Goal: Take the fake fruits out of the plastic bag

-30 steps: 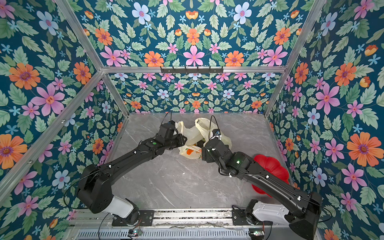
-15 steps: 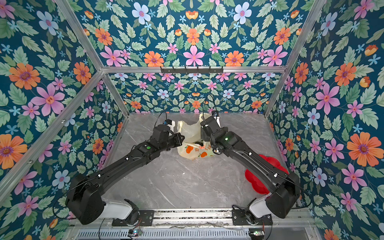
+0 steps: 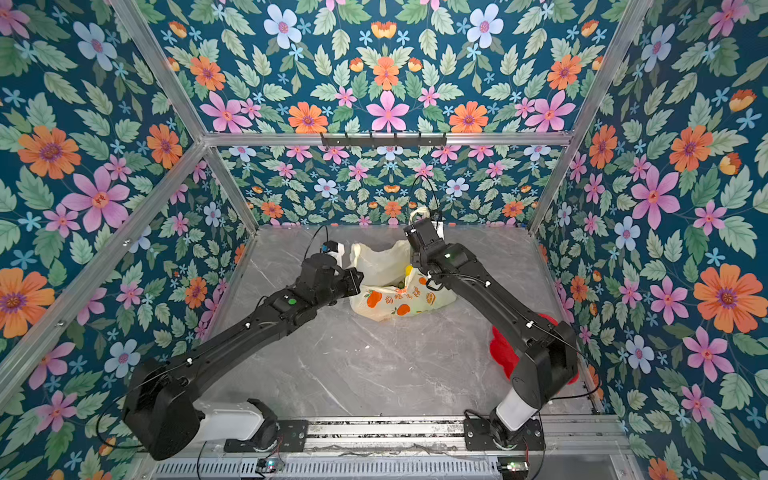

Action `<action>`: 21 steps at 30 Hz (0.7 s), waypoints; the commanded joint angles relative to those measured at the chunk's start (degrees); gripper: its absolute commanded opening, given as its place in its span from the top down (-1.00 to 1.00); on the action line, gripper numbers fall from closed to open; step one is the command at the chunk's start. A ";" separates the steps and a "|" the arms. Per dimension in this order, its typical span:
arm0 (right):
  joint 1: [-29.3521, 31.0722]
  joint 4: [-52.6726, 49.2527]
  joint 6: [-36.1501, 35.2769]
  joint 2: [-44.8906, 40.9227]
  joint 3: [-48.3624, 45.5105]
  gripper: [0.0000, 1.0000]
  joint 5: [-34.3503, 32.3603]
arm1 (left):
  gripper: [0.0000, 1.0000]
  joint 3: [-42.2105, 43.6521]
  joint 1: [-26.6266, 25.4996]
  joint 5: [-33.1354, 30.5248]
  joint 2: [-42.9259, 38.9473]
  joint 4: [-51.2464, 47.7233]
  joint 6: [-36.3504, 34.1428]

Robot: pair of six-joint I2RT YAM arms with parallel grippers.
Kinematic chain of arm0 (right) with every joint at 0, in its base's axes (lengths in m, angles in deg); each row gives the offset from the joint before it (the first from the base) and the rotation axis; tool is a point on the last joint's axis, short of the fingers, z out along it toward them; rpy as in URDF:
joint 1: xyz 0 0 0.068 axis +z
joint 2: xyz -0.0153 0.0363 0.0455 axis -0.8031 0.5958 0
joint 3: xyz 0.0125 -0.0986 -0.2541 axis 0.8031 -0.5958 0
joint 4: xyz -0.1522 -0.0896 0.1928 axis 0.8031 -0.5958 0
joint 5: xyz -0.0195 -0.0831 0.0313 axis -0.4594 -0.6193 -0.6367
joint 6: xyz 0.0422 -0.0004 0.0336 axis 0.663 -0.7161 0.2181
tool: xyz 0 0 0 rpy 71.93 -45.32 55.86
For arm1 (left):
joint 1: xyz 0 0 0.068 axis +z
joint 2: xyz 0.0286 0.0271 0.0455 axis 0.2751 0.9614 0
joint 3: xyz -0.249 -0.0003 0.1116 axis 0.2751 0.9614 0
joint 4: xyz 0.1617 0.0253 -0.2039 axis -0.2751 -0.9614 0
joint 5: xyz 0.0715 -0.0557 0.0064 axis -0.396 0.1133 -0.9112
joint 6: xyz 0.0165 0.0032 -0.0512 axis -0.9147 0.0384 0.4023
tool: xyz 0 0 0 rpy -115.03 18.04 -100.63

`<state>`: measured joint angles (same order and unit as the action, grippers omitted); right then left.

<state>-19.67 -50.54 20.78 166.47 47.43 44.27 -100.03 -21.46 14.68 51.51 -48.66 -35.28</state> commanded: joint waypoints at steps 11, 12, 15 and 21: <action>-2.01 13.79 4.32 -10.57 -16.72 1.00 6.22 | -0.01 -6.07 0.95 0.09 2.24 -7.73 -4.40; -2.00 14.23 4.62 -11.48 -17.90 1.00 6.80 | -0.12 -7.54 1.00 -0.52 2.69 -9.99 -5.52; -1.92 16.24 4.93 -14.05 -21.65 1.00 9.16 | -0.44 -12.44 1.04 -1.88 5.35 -16.24 -8.87; -1.59 18.27 5.60 -17.93 -25.56 1.00 11.38 | -0.53 -21.54 1.20 -4.45 13.00 -27.69 -12.95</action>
<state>-21.40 -35.26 25.48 149.68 22.67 54.08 -119.59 -20.43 12.21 62.94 -68.40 -44.81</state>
